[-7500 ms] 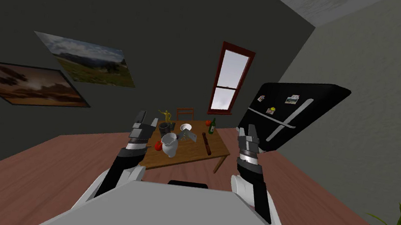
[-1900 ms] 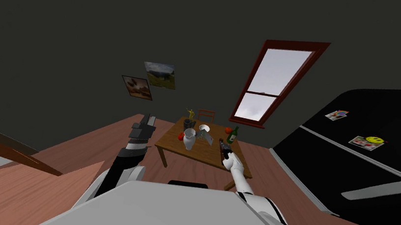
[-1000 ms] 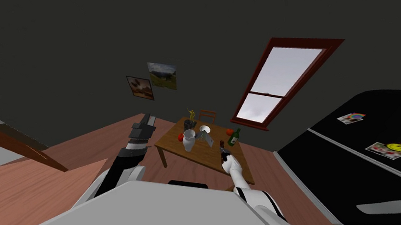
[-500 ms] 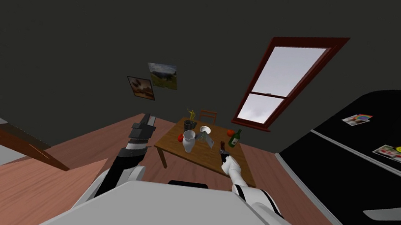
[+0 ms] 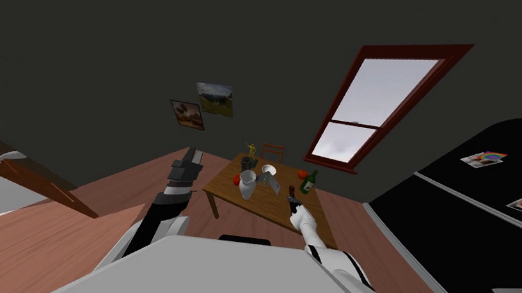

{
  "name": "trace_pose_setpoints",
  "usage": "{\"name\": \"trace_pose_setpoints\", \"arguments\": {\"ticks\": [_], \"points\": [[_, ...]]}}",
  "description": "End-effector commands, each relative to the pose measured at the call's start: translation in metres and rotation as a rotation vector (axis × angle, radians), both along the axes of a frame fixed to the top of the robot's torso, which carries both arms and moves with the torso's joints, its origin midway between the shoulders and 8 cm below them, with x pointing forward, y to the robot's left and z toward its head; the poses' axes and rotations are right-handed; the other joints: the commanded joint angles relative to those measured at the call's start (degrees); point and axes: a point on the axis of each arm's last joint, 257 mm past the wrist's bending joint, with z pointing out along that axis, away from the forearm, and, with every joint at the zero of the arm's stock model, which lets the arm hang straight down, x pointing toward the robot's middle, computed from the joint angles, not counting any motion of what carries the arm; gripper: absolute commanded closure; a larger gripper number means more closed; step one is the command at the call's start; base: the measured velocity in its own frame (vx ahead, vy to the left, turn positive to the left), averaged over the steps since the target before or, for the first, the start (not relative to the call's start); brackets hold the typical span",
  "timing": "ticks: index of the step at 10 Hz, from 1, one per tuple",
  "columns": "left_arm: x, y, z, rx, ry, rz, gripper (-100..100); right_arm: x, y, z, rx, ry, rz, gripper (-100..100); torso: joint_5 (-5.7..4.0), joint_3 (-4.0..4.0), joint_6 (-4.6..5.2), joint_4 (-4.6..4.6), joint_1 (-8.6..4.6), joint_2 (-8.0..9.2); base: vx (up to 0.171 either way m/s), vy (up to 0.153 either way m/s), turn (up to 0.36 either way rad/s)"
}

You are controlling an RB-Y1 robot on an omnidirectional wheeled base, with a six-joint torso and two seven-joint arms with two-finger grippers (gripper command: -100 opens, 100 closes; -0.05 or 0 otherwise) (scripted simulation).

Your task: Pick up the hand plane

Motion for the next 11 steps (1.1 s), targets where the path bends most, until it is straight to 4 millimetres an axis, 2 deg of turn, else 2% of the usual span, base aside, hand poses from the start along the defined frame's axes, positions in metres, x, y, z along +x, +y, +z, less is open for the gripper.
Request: {"name": "trace_pose_setpoints", "arguments": {"ticks": [1,3,5,6,7,8,9,10,11], "points": [[0.000,0.000,0.000,0.000,0.000,0.000,0,0.000,-0.003,0.001,-0.012,0.000,0.003,-100,0.00,0.00,0.00,0.00,0.00,0.00,0.004,0.005,-0.014],[0.000,0.000,0.000,0.000,0.000,0.000,0,0.000,-0.004,0.002,-0.037,0.006,0.022,-100,-0.01,0.03,0.00,0.01,-0.04,0.05,0.000,0.000,0.000],[0.000,0.000,0.000,0.000,0.000,0.000,0,-0.025,-0.036,-0.004,-0.034,0.006,-0.028,-100,0.00,0.02,-0.02,0.01,0.00,0.02,0.029,0.025,0.193],[0.000,0.000,0.000,0.000,0.000,0.000,0,-0.031,-0.046,-0.006,-0.091,0.034,-0.006,-100,0.01,-0.04,-0.04,-0.01,0.07,-0.07,0.039,0.028,0.101],[0.000,0.000,0.000,0.000,0.000,0.000,0,-0.026,-0.037,-0.004,-0.055,0.014,-0.013,-100,0.01,-0.04,0.01,-0.02,0.05,-0.06,0.014,0.014,-0.022],[0.000,0.000,0.000,0.000,0.000,0.000,0,-0.026,-0.036,-0.005,-0.034,0.008,-0.029,-100,0.00,-0.01,0.00,0.00,0.02,-0.01,-0.002,0.004,-0.019],[0.000,0.000,0.000,0.000,0.000,0.000,0,-0.040,-0.052,-0.007,-0.033,0.009,-0.053,-100,0.00,0.02,0.00,0.01,-0.02,0.04,0.009,0.017,0.179],[0.000,0.000,0.000,0.000,0.000,0.000,0,-0.040,-0.052,-0.007,-0.033,0.009,-0.053,-100,0.00,0.02,-0.03,0.01,0.02,0.03,0.017,0.017,0.080],[0.000,0.000,0.000,0.000,0.000,0.000,0,-0.054,-0.068,-0.008,-0.033,0.009,-0.076,-100,0.00,0.01,0.00,0.01,0.02,0.02,0.028,0.033,0.153]]}}
